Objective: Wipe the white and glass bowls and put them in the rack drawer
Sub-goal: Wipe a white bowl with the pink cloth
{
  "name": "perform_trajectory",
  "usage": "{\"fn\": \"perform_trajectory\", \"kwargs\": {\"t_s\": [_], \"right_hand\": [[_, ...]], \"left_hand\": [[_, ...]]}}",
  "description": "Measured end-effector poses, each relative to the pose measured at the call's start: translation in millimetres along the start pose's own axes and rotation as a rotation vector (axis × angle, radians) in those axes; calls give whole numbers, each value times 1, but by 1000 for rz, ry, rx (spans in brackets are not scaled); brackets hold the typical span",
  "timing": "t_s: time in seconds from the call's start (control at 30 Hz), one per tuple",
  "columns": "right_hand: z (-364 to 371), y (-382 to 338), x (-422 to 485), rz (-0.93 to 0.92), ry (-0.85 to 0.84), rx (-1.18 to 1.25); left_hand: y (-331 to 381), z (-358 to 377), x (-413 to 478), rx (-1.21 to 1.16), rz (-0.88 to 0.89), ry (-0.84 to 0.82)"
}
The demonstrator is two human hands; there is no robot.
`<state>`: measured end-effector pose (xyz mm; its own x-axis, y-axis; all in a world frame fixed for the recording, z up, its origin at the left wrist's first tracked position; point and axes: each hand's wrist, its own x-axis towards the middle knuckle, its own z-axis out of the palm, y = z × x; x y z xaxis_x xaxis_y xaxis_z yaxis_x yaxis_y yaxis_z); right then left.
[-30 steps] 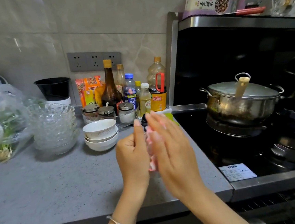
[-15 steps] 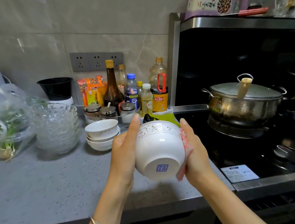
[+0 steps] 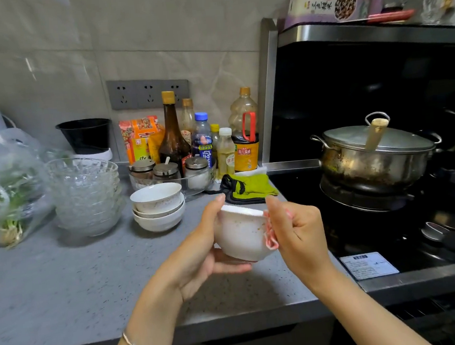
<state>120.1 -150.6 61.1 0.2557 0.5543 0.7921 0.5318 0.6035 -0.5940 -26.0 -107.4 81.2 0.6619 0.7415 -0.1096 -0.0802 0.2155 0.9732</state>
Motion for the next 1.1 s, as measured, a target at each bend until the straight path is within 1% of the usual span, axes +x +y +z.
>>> {"fn": "perform_trajectory", "kwargs": {"t_s": [0.07,0.17,0.2,0.23,0.27,0.37,0.4,0.43,0.53,0.6,0.67,0.73,0.77,0.83,0.87,0.9,1.0,1.03,1.1], "right_hand": [[-5,0,1,32,-55,35],[-11,-7,5,256,-143,213],[-12,-10,8,309,-175,192],[-13,-14,10,342,-213,120],[-13,-15,12,348,-266,-5],[-8,-16,15,306,-535,-590],[-6,-16,15,284,-605,-699],[-4,-16,15,263,-661,-742],[-8,-21,17,208,-748,-652],[-16,-25,18,87,-803,-649],[-24,-25,16,-38,-877,-676],[-27,-17,7,-109,-934,-717],[-27,-13,0,-180,-937,-796],[-21,-10,-13,-282,-882,-928],[-15,-11,-21,-283,-852,-930],[-8,-14,-28,-241,-844,-889],[16,-23,-37,-105,-726,-729],[19,-22,-38,-119,-686,-727],[18,-16,-36,-210,-633,-751]], "left_hand": [[-4,-4,3,-66,-13,-10],[-12,-10,6,-133,-22,14],[-16,-11,8,-135,-19,20],[-19,-10,9,-132,-13,19],[-22,-8,10,-115,-3,17],[-33,0,17,-43,54,62],[-36,2,20,-29,71,95],[-39,4,22,-25,79,118],[-45,4,25,-72,87,170],[-43,3,23,-110,113,250],[-41,1,22,-115,179,336],[-39,-1,23,-78,295,399],[-39,0,23,-65,354,413],[-40,2,23,-72,435,431],[-42,3,23,-89,451,447],[-44,6,24,-114,458,461],[-47,14,25,-204,473,455],[-46,14,24,-217,495,451],[-44,7,22,-195,538,435]]}}
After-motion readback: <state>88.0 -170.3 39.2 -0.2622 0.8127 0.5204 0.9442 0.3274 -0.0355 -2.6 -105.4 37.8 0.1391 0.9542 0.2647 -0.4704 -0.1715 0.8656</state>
